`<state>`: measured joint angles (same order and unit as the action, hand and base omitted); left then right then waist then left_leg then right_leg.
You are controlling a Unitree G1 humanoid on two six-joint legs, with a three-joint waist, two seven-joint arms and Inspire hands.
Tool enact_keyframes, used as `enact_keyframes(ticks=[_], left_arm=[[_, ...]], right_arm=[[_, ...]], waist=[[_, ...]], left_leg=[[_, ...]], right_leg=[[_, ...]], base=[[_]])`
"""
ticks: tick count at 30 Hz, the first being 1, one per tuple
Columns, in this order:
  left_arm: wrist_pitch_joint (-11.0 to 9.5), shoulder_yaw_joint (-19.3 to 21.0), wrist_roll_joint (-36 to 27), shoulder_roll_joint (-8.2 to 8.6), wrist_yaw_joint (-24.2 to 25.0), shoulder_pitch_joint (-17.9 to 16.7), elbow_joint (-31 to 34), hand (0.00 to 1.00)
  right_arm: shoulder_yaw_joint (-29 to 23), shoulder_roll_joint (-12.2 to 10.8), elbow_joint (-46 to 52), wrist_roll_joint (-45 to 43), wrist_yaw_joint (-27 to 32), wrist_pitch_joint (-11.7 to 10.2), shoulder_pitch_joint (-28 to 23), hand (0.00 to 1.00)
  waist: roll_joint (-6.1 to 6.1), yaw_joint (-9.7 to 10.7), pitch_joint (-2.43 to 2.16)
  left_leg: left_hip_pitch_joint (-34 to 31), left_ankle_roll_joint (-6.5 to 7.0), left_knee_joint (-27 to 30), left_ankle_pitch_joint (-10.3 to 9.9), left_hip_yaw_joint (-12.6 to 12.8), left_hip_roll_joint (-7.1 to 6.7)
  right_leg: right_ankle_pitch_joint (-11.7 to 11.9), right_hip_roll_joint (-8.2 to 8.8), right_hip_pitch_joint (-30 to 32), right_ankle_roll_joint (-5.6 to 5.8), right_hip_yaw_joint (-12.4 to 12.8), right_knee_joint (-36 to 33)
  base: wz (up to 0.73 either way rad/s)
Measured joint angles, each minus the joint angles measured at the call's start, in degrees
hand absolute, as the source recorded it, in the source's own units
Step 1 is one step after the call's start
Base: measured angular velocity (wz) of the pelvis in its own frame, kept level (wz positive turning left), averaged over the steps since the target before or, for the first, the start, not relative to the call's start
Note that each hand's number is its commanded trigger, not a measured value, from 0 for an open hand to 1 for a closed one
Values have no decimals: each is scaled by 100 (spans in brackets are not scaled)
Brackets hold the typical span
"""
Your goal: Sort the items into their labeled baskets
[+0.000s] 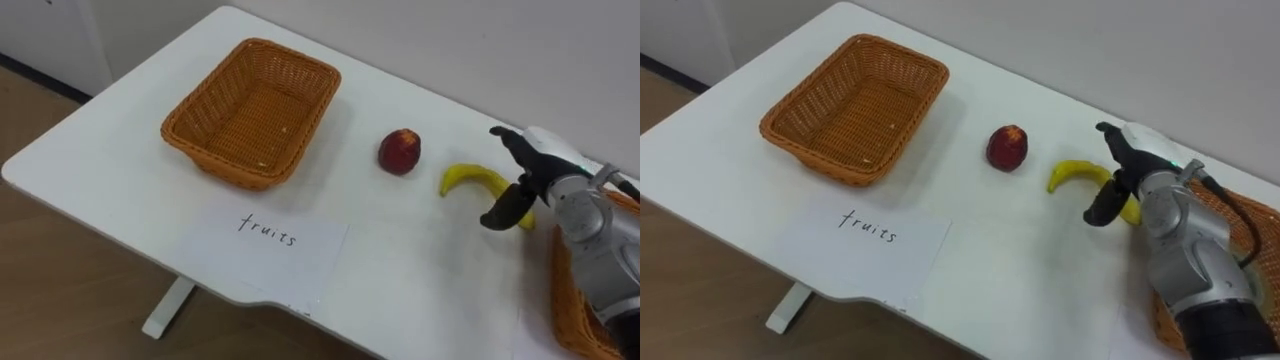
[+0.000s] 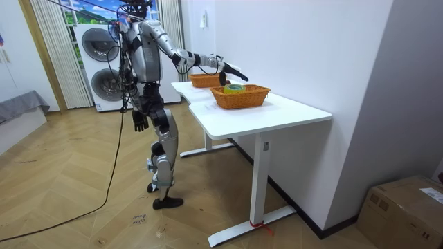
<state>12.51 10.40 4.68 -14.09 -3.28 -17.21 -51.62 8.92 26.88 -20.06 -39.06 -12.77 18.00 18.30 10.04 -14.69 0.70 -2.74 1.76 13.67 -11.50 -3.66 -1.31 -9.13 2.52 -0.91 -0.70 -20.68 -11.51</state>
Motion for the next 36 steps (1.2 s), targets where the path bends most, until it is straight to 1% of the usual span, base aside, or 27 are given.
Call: enact_keyframes(ticks=[1,3,6,7,8,10,11,13,14,16,19,20,23,27,30,36], left_arm=[[2,-1,1,-17,-4,-1,-10,0],[4,0,1,-44,-7,12,-23,0],[3,-12,0,-44,-12,44,-24,0],[4,-17,0,-44,-13,80,-23,0],[4,-26,-3,-48,-16,127,-23,0],[0,-74,-10,-72,-32,195,-28,0],[-7,-102,-14,-96,-49,223,-28,0],[-32,-124,-18,-115,-99,246,-28,0],[-48,-139,-41,-115,-114,271,-28,0],[-75,-145,-66,-114,-114,299,-28,0],[-178,-162,-66,-115,-114,355,-29,0],[-185,-173,-67,-114,-114,390,-31,0],[-289,-175,-67,-114,-117,434,-31,0],[-311,-173,-64,-114,-117,442,-31,0],[-302,-179,-66,-105,-99,442,-49,0],[-243,-288,-63,-107,-47,517,-122,0]], right_arm=[[102,0,-47,-3,2,33,62,0],[200,1,-271,4,6,14,177,0],[338,7,-806,6,22,15,436,0],[343,7,-1016,6,31,13,563,0],[347,7,-1219,18,71,8,710,0],[351,8,-1485,27,146,-14,903,0],[351,8,-1616,56,206,-61,987,0],[351,9,-1713,65,325,-146,1010,0],[351,8,-1754,65,384,-198,1016,0],[351,8,-1754,65,466,-252,1029,0],[351,10,-1781,81,588,-326,1043,0],[351,14,-1786,82,619,-360,1044,0],[351,14,-1793,104,673,-425,1044,0],[351,14,-1805,196,706,-425,1047,0],[351,14,-1915,278,698,-422,1123,0],[373,30,-2310,385,569,-416,1326,0]], waist=[[0,-3,2],[22,-32,-13],[30,-122,-12],[48,-126,-21],[58,-130,-10],[74,-131,-2],[77,-140,2],[91,-140,13],[102,-146,34],[120,-147,51],[145,-151,57],[143,-150,60],[141,-154,61],[147,-155,53],[138,-155,58],[137,-168,56]], left_leg=[[-13,-3,-3,2,-10,-1],[-66,-10,-1,7,-21,-3],[-130,-2,5,23,-32,-13],[-196,3,17,35,-38,-24],[-257,6,20,56,-65,-37],[-330,10,24,84,-111,-43],[-366,11,25,92,-121,-42],[-371,11,24,94,-130,-38],[-381,11,24,94,-134,-36],[-418,10,27,93,-137,-36],[-500,7,45,92,-141,-40],[-512,7,52,91,-142,-40],[-521,7,53,91,-128,-40],[-567,6,67,92,-125,-40],[-595,5,92,93,-127,-38],[-615,6,131,94,-135,-36]], right_leg=[[0,0,13,0,-8,0],[0,-1,61,0,-16,-1],[0,11,117,-1,-45,-3],[1,22,171,-1,-49,-9],[2,32,222,-3,-65,-10],[3,47,289,-4,-82,-20],[3,52,314,-4,-109,-20],[2,54,330,-4,-135,-19],[3,51,335,-4,-135,-14],[3,45,353,-5,-137,-2],[6,42,414,-8,-147,-3],[7,41,423,-9,-148,-2],[9,41,433,-10,-146,-2],[17,38,478,-17,-145,-1],[40,32,507,-24,-145,1],[65,32,514,-28,-137,1]], base=[[0],[0],[5],[7],[11],[13],[10],[6],[0],[0],[0],[0],[0],[0],[0],[0]])
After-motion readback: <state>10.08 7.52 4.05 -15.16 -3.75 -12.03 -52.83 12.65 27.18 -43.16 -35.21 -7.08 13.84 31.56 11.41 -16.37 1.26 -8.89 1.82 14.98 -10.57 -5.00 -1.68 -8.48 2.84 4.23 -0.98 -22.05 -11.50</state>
